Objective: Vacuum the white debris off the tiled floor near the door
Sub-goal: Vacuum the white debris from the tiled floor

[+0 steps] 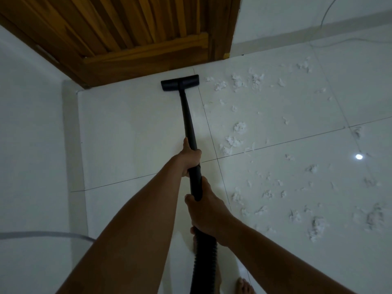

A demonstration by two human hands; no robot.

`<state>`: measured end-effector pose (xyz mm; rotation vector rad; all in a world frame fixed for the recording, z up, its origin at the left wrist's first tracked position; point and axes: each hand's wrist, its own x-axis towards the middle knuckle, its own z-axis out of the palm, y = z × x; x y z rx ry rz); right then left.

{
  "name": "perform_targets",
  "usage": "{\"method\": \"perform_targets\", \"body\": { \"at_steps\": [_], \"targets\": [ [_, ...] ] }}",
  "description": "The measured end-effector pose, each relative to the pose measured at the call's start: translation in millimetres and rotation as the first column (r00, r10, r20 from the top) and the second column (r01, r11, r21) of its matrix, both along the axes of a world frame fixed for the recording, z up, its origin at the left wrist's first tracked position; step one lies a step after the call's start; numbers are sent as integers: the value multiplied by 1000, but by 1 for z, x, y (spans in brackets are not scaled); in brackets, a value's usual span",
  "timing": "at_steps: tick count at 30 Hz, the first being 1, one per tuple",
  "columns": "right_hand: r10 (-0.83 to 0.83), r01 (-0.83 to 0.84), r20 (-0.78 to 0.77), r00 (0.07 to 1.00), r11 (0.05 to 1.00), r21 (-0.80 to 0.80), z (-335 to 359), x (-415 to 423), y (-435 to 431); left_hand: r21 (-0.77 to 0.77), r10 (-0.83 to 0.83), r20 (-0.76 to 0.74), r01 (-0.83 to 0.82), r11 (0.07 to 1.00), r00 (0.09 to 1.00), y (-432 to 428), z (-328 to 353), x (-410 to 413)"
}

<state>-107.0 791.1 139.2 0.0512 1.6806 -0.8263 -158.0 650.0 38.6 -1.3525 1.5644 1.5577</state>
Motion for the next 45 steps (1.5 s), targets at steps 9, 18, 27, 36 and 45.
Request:
{"method": "perform_targets", "body": {
  "at_steps": [9,18,27,36,45],
  "targets": [
    [51,-50,-44,998,999,21,67,11,23,62,-21,53,17,998,998,28,61,18],
    [27,-26,-16,1000,999,33,88,15,8,69,-52,64,48,996,997,17,72,23],
    [-28,27,27,999,999,24,66,17,-13,46,-81,43,79,996,996,-6,50,19],
    [23,-22,-42,999,999,23,54,-8,-35,38,-94,32,93,995,995,-31,37,-8],
    [43,-40,-79,996,998,40,45,-25,-53,50,-81,17,80,996,997,-48,27,-28]
  ]
}}
